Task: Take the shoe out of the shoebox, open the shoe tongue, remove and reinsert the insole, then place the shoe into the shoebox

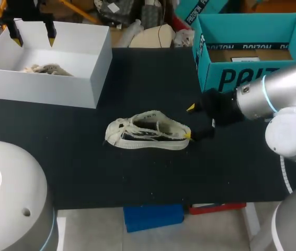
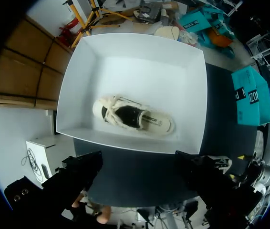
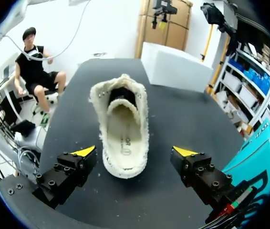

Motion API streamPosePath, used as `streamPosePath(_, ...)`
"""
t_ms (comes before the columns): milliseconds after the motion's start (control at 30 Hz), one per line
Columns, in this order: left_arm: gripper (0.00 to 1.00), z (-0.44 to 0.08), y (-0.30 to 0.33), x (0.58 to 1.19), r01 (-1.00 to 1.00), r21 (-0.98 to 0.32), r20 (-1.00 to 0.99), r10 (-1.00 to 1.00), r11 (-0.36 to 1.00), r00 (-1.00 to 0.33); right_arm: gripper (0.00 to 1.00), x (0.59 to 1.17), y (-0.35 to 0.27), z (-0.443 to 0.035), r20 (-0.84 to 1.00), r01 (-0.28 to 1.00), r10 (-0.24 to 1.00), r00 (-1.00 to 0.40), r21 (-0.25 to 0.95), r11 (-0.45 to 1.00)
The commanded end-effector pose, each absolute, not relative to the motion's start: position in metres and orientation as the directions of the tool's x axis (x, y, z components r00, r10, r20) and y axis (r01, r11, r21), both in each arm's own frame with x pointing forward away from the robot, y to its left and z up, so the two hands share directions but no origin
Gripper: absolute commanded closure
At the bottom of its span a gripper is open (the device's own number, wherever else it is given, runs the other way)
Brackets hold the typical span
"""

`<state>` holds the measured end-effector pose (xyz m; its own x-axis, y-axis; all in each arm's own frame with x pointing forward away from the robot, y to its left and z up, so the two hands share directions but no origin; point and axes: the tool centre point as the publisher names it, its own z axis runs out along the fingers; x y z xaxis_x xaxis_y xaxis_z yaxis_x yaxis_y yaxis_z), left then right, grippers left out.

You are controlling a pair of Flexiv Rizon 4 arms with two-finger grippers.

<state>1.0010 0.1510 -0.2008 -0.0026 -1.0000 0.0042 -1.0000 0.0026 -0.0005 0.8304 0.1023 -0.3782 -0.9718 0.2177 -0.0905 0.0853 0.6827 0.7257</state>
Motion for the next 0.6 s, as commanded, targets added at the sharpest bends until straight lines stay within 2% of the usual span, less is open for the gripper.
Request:
streamPosePath(33, 0.00, -0.200, 0.151, 1.001, -1.000, 0.001, 0.003, -1.000, 0.002, -0.002, 0.00, 0.831, 0.107, -0.393, -0.089, 0.079, 0.224, -0.970, 0.761, 0.644)
streamPosePath(600, 0.00, -0.200, 0.151, 1.001, -1.000, 0.001, 0.003, -1.000, 0.002, -0.002, 0.00, 0.835, 0.128, -0.418, -0.030, 0.084, 0.179, -0.983, 0.801, 0.592)
